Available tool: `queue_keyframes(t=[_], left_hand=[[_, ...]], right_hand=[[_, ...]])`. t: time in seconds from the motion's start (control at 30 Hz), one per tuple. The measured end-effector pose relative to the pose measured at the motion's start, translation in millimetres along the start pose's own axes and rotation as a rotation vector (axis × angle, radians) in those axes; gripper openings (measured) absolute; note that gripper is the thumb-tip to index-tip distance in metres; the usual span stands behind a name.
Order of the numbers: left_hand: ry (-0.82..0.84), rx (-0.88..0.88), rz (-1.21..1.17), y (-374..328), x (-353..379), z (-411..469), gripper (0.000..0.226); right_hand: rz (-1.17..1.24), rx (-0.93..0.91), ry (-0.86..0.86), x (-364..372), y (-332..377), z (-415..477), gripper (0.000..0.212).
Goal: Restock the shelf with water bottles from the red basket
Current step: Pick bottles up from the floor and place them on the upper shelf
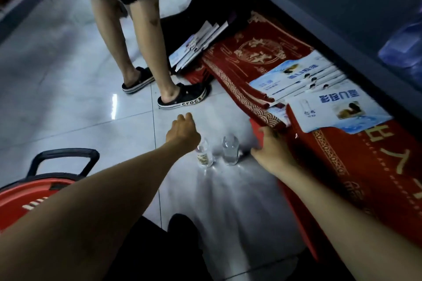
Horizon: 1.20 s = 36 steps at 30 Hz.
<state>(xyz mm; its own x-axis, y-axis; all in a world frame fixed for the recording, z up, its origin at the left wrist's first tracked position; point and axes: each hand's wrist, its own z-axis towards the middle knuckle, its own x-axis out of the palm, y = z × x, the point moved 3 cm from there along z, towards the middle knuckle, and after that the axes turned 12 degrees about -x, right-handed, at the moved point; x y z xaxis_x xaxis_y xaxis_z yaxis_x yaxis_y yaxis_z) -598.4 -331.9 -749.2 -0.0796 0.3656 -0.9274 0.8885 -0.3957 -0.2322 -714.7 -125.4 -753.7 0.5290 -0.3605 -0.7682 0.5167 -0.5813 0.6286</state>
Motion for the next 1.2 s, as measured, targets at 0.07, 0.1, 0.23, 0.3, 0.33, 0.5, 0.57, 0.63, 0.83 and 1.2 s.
queue_keyframes(t=[0.07, 0.1, 0.23, 0.3, 0.33, 0.5, 0.57, 0.63, 0.83, 1.2], left_hand=[[0.080, -0.061, 0.007, 19.2, 21.9, 28.6, 0.043], [0.126, -0.072, 0.015, 28.5, 34.0, 40.1, 0.048], [0.348, -0.199, -0.100, 64.9, 84.5, 71.9, 0.069], [0.430, -0.266, -0.234, 70.2, 102.5, 82.9, 0.079], [0.455, -0.287, -0.309, 69.3, 110.6, 87.9, 0.084], [0.509, -0.351, -0.665, 54.3, 150.3, 101.4, 0.098], [0.487, -0.327, -0.696, 55.7, 161.6, 107.5, 0.099], [0.461, -0.295, -0.686, 56.4, 165.4, 113.2, 0.099], [0.397, -0.180, -0.540, 52.8, 173.3, 128.0, 0.083], [0.531, -0.007, -0.540, 50.9, 185.5, 129.2, 0.080]], right_hand=[[0.039, 0.071, 0.042, 23.6, -19.3, 16.5, 0.065], [0.056, 0.101, 0.056, 35.3, -28.9, 24.6, 0.063], [0.189, 0.219, 0.105, 76.4, -59.6, 52.4, 0.071], [0.262, 0.242, 0.099, 92.7, -74.7, 68.3, 0.083], [0.265, 0.233, 0.106, 99.6, -81.2, 76.7, 0.089], [0.254, 0.183, 0.178, 124.0, -91.2, 110.1, 0.102], [0.242, 0.149, 0.194, 133.8, -91.4, 118.8, 0.103], [0.252, 0.124, 0.210, 148.0, -94.6, 126.5, 0.102], [0.283, 0.003, 0.184, 166.9, -96.7, 136.0, 0.088], [0.302, 0.040, 0.266, 200.7, -101.4, 132.5, 0.111]])
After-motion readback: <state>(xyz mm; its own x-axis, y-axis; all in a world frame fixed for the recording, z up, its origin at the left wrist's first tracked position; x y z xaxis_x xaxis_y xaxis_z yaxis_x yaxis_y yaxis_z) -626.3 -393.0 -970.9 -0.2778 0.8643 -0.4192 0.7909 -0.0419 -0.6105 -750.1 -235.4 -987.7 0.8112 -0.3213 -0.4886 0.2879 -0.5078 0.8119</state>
